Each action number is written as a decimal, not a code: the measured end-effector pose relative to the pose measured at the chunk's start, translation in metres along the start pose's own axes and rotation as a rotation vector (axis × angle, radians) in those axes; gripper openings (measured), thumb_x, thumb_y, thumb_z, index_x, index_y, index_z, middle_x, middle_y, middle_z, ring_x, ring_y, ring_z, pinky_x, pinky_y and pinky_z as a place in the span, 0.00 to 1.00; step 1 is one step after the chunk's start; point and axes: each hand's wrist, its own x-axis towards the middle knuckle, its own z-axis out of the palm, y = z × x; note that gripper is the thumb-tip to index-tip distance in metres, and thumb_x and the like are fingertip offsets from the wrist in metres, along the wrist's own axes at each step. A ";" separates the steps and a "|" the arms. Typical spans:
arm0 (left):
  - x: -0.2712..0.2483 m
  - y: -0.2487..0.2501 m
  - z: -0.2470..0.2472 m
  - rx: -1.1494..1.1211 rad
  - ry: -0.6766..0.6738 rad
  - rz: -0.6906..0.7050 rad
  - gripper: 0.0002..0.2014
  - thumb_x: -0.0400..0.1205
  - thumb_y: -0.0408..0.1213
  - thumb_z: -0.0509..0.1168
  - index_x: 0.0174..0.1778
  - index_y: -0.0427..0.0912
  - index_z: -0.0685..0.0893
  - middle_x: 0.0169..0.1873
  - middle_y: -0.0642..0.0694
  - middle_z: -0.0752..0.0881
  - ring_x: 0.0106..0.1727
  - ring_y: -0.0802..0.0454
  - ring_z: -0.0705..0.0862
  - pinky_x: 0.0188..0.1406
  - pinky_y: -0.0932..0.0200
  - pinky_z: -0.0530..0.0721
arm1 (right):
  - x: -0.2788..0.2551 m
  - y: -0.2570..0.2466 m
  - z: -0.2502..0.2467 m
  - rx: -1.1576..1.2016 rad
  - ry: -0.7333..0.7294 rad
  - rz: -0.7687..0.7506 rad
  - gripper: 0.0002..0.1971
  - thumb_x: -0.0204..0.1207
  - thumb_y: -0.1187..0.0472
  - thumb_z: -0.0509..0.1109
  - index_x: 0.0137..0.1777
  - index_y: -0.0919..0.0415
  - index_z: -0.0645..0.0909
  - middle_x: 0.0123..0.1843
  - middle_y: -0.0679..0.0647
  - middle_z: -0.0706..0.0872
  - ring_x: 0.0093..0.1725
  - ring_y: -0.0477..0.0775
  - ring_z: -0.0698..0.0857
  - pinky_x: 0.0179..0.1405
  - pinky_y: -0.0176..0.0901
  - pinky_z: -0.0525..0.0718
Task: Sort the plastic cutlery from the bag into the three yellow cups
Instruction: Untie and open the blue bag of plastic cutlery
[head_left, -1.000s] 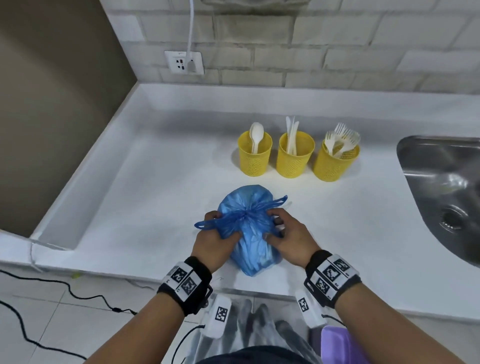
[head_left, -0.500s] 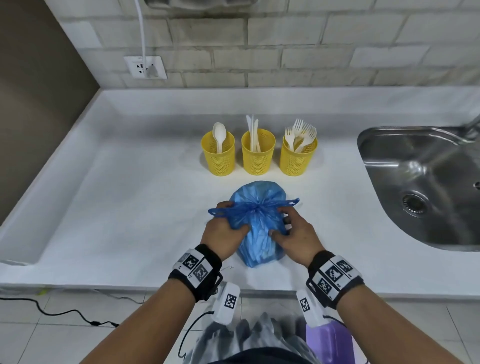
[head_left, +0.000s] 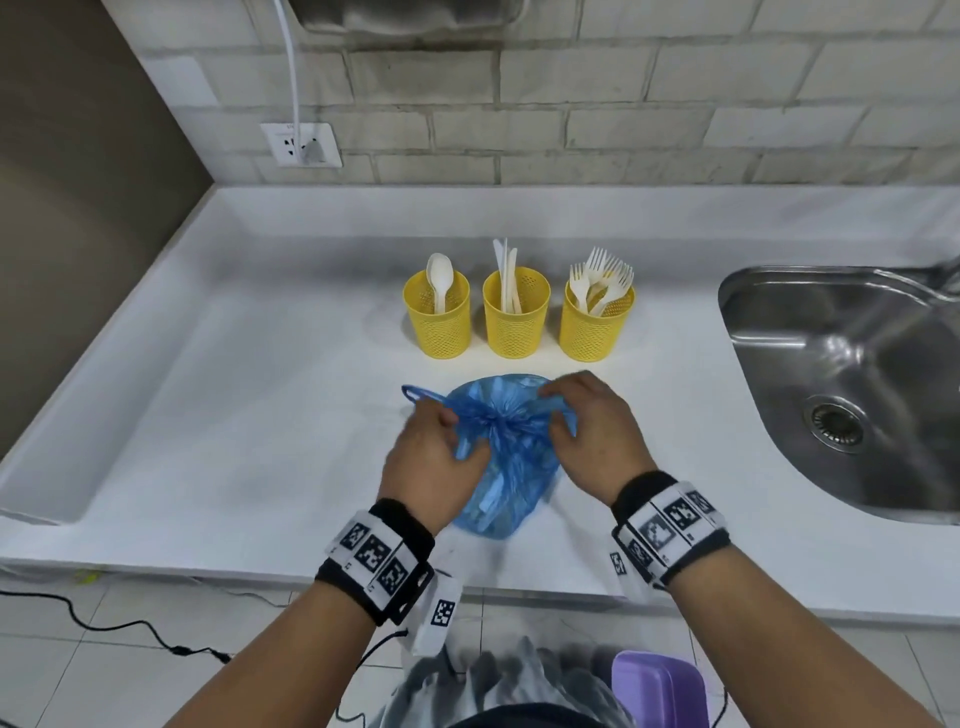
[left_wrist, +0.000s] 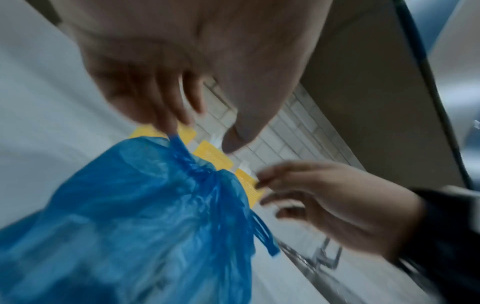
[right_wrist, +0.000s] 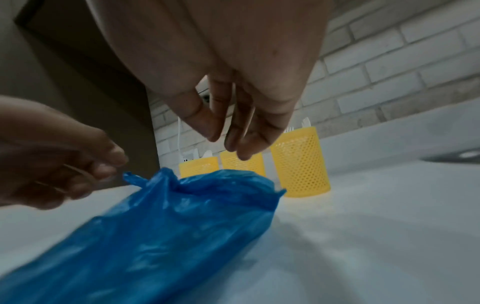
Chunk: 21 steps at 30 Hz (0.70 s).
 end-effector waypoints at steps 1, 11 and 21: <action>-0.002 0.001 0.006 0.078 -0.100 0.016 0.19 0.74 0.50 0.75 0.54 0.47 0.78 0.50 0.50 0.82 0.50 0.48 0.83 0.48 0.54 0.80 | 0.008 0.002 0.003 -0.052 -0.065 -0.032 0.19 0.78 0.70 0.68 0.67 0.57 0.86 0.69 0.55 0.84 0.67 0.59 0.81 0.72 0.55 0.80; 0.019 0.000 0.014 0.262 -0.174 0.159 0.11 0.84 0.36 0.62 0.59 0.44 0.87 0.58 0.44 0.86 0.55 0.43 0.86 0.55 0.49 0.83 | 0.017 0.008 0.022 -0.309 -0.289 -0.103 0.17 0.81 0.57 0.67 0.69 0.52 0.84 0.61 0.56 0.83 0.60 0.63 0.81 0.58 0.62 0.84; 0.028 0.004 -0.002 0.192 -0.175 0.108 0.06 0.83 0.47 0.70 0.43 0.51 0.87 0.33 0.59 0.84 0.39 0.55 0.83 0.37 0.63 0.73 | 0.013 0.004 0.032 -0.228 -0.203 -0.017 0.06 0.82 0.57 0.69 0.50 0.58 0.85 0.51 0.55 0.77 0.40 0.66 0.83 0.44 0.60 0.85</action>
